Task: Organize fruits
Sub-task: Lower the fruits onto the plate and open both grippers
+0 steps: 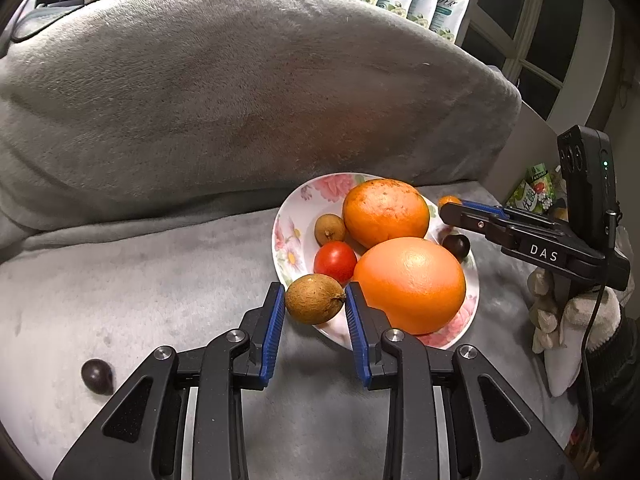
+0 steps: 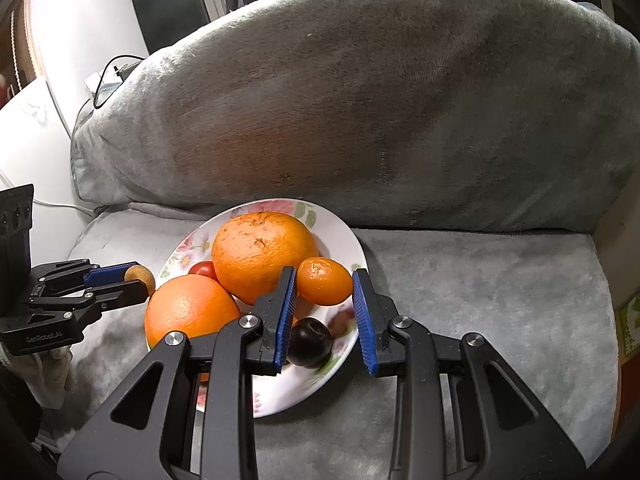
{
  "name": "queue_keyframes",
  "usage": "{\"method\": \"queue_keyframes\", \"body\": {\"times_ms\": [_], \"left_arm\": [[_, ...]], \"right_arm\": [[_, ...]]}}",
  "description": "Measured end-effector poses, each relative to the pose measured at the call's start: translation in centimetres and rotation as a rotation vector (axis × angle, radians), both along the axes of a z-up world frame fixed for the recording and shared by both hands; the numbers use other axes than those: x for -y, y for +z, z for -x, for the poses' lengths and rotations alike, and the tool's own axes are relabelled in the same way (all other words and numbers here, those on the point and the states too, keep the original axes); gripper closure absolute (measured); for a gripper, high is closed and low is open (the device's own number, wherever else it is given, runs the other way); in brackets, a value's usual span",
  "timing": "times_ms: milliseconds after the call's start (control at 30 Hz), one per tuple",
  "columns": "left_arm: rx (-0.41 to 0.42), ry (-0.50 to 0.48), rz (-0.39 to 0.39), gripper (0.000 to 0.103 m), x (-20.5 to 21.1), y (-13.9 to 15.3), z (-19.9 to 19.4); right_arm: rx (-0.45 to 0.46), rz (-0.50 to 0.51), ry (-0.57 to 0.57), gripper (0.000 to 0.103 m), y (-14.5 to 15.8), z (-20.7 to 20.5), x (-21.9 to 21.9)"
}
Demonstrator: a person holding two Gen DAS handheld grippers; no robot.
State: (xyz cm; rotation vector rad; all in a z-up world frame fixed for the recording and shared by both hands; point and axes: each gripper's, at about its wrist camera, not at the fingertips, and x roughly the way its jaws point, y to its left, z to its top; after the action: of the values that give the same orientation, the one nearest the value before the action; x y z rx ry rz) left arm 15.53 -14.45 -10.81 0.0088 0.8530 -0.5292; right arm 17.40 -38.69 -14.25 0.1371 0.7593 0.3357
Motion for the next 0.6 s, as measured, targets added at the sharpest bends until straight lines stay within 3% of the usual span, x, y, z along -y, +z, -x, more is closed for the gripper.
{"method": "queue_keyframes", "body": {"times_ms": [433, 533, 600], "left_arm": [[0.0, -0.014, 0.007, 0.073, 0.53, 0.06, -0.29], [0.005, -0.015, 0.014, 0.062, 0.5, 0.21, -0.26], [0.01, -0.016, 0.02, 0.054, 0.47, 0.35, -0.22]], "right_arm": [[0.005, -0.001, 0.0, 0.073, 0.08, -0.01, -0.15], [0.004, -0.003, 0.0, 0.072, 0.1, 0.03, -0.11], [0.006, -0.004, -0.001, 0.06, 0.19, 0.05, -0.1]]}}
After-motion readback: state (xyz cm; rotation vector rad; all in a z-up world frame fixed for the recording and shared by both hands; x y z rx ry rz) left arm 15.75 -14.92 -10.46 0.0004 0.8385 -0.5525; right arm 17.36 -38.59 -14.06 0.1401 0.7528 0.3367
